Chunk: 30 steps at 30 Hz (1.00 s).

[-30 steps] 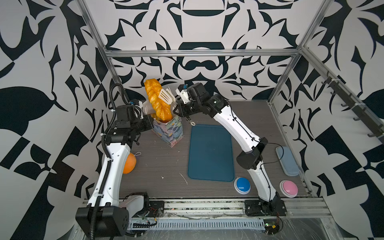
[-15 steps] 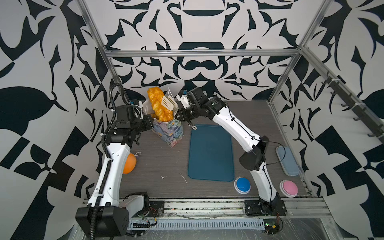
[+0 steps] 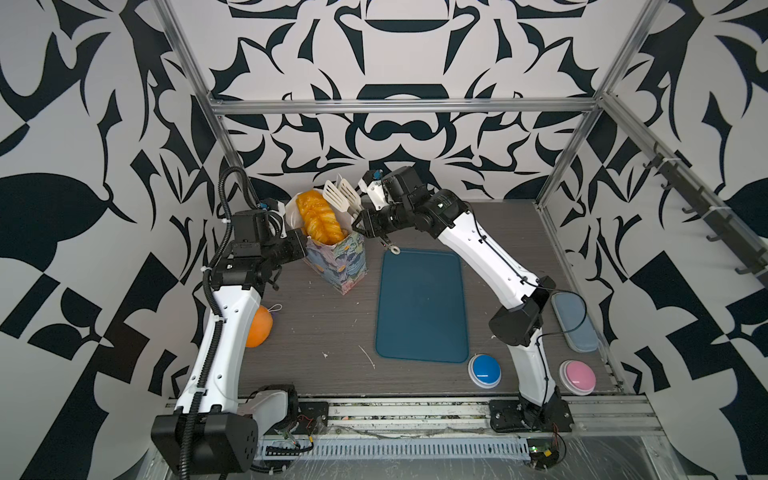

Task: Place the fake bread into the paper bag
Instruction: 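Lower the twisted bread into the bag and open the tongs, then release the bag handle with the left gripper while the right gripper withdraws the tongs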

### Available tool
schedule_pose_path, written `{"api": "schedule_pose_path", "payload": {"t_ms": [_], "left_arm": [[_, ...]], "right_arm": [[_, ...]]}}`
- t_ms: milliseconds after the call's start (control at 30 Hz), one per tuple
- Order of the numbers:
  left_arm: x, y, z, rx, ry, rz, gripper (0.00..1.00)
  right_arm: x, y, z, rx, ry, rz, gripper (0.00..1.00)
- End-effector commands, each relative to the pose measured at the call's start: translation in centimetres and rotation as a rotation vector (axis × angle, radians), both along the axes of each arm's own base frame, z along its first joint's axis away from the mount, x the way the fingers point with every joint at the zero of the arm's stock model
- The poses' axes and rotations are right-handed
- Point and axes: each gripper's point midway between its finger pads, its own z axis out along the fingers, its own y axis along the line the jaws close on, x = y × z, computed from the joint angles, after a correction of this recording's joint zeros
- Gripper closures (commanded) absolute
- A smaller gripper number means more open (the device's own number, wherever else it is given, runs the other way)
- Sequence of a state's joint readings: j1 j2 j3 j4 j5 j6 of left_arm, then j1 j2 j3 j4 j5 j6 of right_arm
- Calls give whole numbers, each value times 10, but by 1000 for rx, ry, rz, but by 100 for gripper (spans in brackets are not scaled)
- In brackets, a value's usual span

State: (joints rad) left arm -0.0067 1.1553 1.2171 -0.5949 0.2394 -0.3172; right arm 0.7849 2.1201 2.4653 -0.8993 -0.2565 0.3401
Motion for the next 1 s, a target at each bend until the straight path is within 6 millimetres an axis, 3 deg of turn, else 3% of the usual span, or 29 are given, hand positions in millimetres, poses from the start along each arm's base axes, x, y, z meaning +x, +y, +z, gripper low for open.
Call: {"api": "schedule_pose_path", "payload": {"t_ms": [0,300,533,967], "left_arm": [[-2,1,-7,-1,23,4,100],[-1,1,-7,2,22,5,100],[-1,0,-5,-4,14,-3,99],[0,-2,5,-4,-31,-16,70]], "right_arm": [[-3,-7,45,73,-101,-4,56],[-15,-28,66,70,-142,-28,58],[-27,-55,67,33,-174,-69,59],[-41,-120,36,-24,-148,-168,59]]}}
